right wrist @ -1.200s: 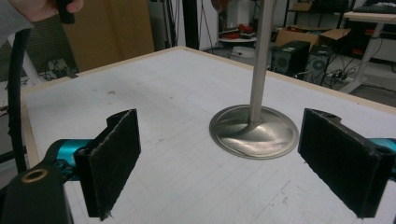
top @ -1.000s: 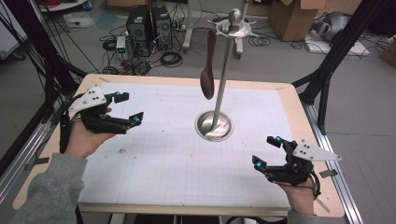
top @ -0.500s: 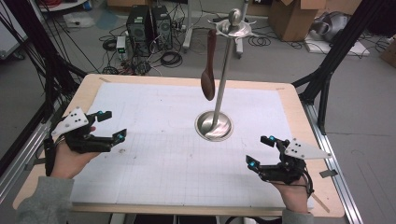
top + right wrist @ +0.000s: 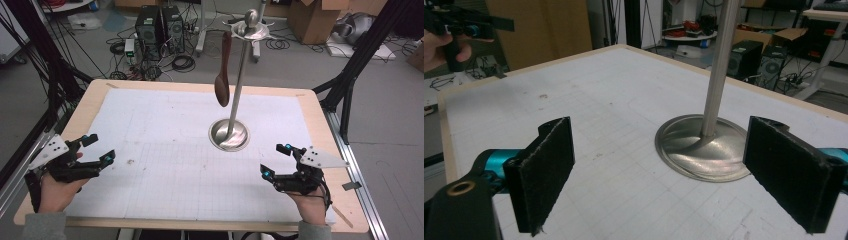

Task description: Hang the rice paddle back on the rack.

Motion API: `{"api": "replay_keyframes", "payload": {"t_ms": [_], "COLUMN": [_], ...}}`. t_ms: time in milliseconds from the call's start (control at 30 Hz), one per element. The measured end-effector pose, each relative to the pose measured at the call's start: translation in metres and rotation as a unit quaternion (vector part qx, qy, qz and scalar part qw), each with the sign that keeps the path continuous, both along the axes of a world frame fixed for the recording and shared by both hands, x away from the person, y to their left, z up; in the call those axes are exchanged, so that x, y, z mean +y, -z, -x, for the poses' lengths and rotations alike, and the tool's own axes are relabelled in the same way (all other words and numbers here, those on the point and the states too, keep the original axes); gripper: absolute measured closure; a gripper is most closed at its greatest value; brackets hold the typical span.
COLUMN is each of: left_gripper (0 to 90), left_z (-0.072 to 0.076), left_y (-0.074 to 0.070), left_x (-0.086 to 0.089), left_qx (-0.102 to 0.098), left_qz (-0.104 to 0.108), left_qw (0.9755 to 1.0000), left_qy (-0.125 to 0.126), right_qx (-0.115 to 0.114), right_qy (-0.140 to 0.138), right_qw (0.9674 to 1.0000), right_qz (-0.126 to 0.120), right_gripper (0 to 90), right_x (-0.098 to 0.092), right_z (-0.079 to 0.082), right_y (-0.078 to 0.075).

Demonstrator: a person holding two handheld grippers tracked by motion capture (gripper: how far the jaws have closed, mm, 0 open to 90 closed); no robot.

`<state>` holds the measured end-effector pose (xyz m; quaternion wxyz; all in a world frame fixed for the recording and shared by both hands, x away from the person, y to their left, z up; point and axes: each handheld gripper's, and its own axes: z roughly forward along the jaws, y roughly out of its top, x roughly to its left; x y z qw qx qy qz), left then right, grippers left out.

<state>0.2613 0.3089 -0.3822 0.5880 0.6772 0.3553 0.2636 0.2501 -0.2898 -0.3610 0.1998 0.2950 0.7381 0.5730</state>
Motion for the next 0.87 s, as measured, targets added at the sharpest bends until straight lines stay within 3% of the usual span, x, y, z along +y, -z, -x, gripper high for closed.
{"api": "replay_keyframes", "payload": {"t_ms": [167,233,333,467,533,600,700,867], "left_gripper": [13.2,13.3,13.3,13.3,13.5,13.5,13.5,13.4], "left_z": [0.007,0.008,0.008,0.012,0.011,0.011,0.009,0.009], "left_y": [0.008,0.014,0.026,0.040,0.040,0.039,0.038,0.037], "left_x": [0.012,0.015,0.020,0.025,0.027,0.029,0.028,0.023], "left_qx": [0.004,0.007,0.031,0.035,0.048,0.040,0.037,0.038], "left_qz": [-0.008,-0.004,-0.001,0.015,0.009,0.012,0.000,-0.012], "left_qw": [0.9997,0.9996,0.9989,0.9982,0.9977,0.9977,0.9975,0.9973], "left_qy": [-0.023,-0.026,-0.036,-0.046,-0.047,-0.053,-0.060,-0.062], "right_qx": [-0.001,0.001,0.006,0.007,0.008,0.012,0.012,0.020], "right_qy": [0.005,0.007,0.018,0.026,0.032,0.040,0.052,0.067], "right_qw": [1.0000,1.0000,0.9998,0.9996,0.9994,0.9991,0.9985,0.9975], "right_qz": [0.002,0.003,0.004,0.008,0.007,0.005,0.007,0.007], "right_gripper": [11.7,11.7,11.7,11.7,11.7,11.7,11.7,11.7], "right_x": [0.000,0.000,-0.003,-0.007,-0.009,-0.012,-0.017,-0.019], "right_z": [-0.003,-0.003,-0.004,-0.006,-0.007,-0.007,-0.007,-0.008], "right_y": [0.002,0.003,0.005,0.009,0.012,0.015,0.020,0.028]}}
